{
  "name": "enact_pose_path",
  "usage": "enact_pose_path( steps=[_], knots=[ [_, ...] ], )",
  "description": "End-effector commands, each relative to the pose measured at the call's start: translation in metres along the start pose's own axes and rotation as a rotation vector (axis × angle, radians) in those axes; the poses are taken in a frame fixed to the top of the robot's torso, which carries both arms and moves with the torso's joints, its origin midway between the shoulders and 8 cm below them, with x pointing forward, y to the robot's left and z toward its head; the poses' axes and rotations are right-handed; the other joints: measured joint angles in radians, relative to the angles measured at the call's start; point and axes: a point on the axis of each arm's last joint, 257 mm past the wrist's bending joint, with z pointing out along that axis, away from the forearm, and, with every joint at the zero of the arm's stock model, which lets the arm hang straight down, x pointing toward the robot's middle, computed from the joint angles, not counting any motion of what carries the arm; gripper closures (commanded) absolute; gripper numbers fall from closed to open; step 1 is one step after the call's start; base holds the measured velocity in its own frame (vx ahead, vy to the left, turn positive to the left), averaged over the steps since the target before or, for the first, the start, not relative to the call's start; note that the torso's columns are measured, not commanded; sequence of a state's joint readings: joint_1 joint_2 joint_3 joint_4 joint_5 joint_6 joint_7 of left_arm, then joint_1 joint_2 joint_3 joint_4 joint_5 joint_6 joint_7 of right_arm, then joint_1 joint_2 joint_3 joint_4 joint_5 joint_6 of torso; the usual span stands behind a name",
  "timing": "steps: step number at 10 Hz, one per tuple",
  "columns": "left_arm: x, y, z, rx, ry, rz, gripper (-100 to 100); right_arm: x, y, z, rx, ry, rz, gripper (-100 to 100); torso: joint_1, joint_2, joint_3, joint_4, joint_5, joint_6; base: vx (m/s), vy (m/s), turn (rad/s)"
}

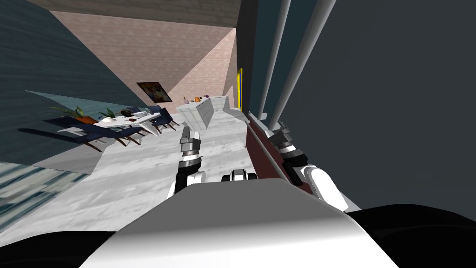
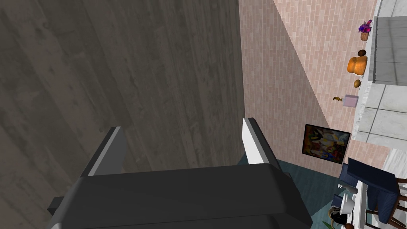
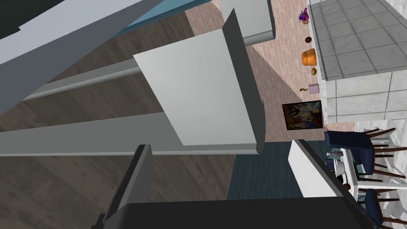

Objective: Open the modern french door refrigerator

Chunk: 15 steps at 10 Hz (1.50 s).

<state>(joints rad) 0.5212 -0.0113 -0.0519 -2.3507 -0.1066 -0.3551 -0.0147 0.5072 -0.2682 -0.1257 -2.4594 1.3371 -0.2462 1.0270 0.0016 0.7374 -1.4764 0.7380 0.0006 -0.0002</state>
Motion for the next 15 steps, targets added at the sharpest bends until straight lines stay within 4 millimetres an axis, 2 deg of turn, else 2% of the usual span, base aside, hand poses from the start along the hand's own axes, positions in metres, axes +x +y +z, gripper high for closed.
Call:
enact_pose_path(
  steps=[1, 2, 3, 4, 5, 6, 7, 9, 11, 12, 13, 14, 15],
  knots=[
    [0.000, 0.000, 0.000, 0.000, 0.000, 0.000, 0, -0.002, -0.003, -0.004, -0.004, 0.000, 0.002, -100, 0.001, -0.003, -0.003, 0.000, 0.002, -0.002, 0.032, 0.016, -0.033],
    [0.000, 0.000, 0.000, 0.000, 0.000, 0.000, 0, 0.002, 0.002, 0.001, 0.001, 0.001, 0.000, 100, 0.000, -0.004, -0.004, -0.001, 0.002, -0.004, -0.080, -0.021, 0.039],
    [0.000, 0.000, 0.000, 0.000, 0.000, 0.000, 0, 0.003, 0.006, 0.004, 0.001, 0.002, -0.001, 100, -0.001, -0.003, -0.002, -0.003, 0.000, -0.005, -0.139, -0.030, 0.081],
    [0.000, 0.000, 0.000, 0.000, 0.000, 0.000, 0, 0.003, 0.001, 0.002, 0.007, 0.002, 0.002, 100, -0.001, -0.002, -0.001, -0.003, -0.001, -0.002, -0.066, -0.009, 0.027],
    [0.000, 0.000, 0.000, 0.000, 0.000, 0.000, 0, -0.022, 0.008, 0.004, -0.021, -0.074, 0.032, 100, -0.001, -0.003, -0.002, -0.001, 0.000, 0.000, -0.113, 0.023, 0.171],
    [0.000, 0.000, 0.000, 0.000, 0.000, 0.000, 0, -0.022, 0.008, 0.004, -0.021, -0.074, 0.032, 100, 0.001, 0.000, -0.001, -0.001, 0.000, -0.001, -0.136, 0.027, 0.141],
    [0.000, 0.000, 0.000, 0.000, 0.000, 0.000, 0, -0.031, 0.010, 0.005, -0.029, -0.098, 0.043, 100, 0.000, 0.002, 0.001, 0.000, 0.000, 0.000, -0.099, 0.019, 0.071],
    [0.000, 0.000, 0.000, 0.000, 0.000, 0.000, 0, -0.064, 0.017, 0.003, -0.065, -0.196, 0.085, 100, -0.001, 0.002, 0.001, 0.000, -0.001, 0.000, -0.154, 0.040, 0.178],
    [0.000, 0.000, 0.000, 0.000, 0.000, 0.000, 0, -0.080, 0.020, 0.001, -0.083, -0.244, 0.106, 100, -0.001, 0.001, 0.001, 0.000, 0.000, 0.000, -0.134, 0.052, 0.118],
    [0.000, 0.000, 0.000, 0.000, 0.000, 0.000, 0, -0.073, 0.019, 0.003, -0.076, -0.225, 0.101, 100, -0.002, -0.001, 0.000, 0.000, -0.001, 0.000, -0.059, 0.018, 0.024],
    [0.000, 0.000, 0.000, 0.000, 0.000, 0.000, 0, -0.052, 0.016, 0.006, -0.056, -0.169, 0.071, -100, -0.004, -0.004, -0.002, -0.001, -0.001, 0.001, 0.076, -0.016, -0.198],
    [0.000, 0.000, 0.000, 0.000, 0.000, 0.000, 0, -0.043, 0.015, 0.006, -0.048, -0.144, 0.059, -100, -0.005, -0.009, -0.005, -0.003, -0.002, 0.001, 0.134, -0.037, -0.170],
    [0.000, 0.000, 0.000, 0.000, 0.000, 0.000, 0, -0.043, 0.015, 0.006, -0.048, -0.144, 0.059, -100, -0.005, -0.009, -0.006, -0.003, -0.002, 0.000, 0.100, -0.036, -0.031]
  ],
)
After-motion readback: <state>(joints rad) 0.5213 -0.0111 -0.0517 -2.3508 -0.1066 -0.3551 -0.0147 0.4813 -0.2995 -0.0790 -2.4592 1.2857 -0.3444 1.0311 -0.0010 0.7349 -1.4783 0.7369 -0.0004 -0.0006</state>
